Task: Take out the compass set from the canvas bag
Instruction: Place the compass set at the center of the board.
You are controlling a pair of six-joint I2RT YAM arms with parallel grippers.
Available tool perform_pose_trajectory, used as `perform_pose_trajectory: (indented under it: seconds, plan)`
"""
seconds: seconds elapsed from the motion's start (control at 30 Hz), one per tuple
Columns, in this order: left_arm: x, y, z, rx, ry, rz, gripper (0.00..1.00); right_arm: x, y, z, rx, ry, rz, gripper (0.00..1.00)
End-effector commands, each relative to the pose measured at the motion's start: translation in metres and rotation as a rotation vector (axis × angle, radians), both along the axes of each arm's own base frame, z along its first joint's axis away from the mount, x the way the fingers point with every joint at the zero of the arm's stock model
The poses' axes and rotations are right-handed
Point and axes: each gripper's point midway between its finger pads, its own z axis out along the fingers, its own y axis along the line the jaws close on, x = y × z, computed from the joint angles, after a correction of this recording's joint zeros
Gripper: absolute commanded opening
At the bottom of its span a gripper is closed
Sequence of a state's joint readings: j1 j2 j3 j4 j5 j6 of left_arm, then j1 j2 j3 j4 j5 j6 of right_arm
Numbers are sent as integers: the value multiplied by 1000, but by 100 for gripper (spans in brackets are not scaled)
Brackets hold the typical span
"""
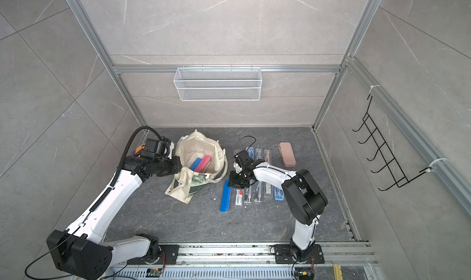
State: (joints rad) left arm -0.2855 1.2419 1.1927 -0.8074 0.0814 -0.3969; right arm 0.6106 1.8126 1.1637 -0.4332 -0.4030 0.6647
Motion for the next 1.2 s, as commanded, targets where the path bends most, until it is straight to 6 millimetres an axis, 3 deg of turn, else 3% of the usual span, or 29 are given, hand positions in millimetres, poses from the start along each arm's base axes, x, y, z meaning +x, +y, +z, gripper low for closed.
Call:
perform_pose_trajectory:
  seconds: [0.0,0.13,0.33,0.47,0.57,0.63,0.87,0.93,1.0,1.1,1.17]
  plan:
    - [4,-2,22,-24,-69,-11,0,5,-5,9,-41,-25,-12,50]
    - [4,-2,24,-21,-71,-18,0,11,-10,36,-39,-81,-38,57]
    - [4,-2,31,-19,-78,-23,0,18,-18,109,9,-226,-91,61]
    - [3,-2,33,-19,-76,-30,0,21,-6,153,109,-281,-93,62]
    - [1,-3,34,-19,-73,-35,0,29,6,169,163,-291,-92,63]
    - [0,-3,35,-23,-75,-37,0,36,12,170,163,-279,-98,63]
    - [-2,-4,42,-39,-90,-36,0,52,20,141,89,-204,-118,59]
    - [-3,-3,44,-38,-93,-34,0,54,27,137,101,-197,-111,50]
    - [-4,0,48,-27,-100,-24,0,56,33,136,105,-189,-104,31]
    - [-5,5,56,-6,-109,-10,28,56,39,137,110,-189,-100,18]
    - [-5,10,61,20,-111,3,44,56,41,141,112,-198,-98,15]
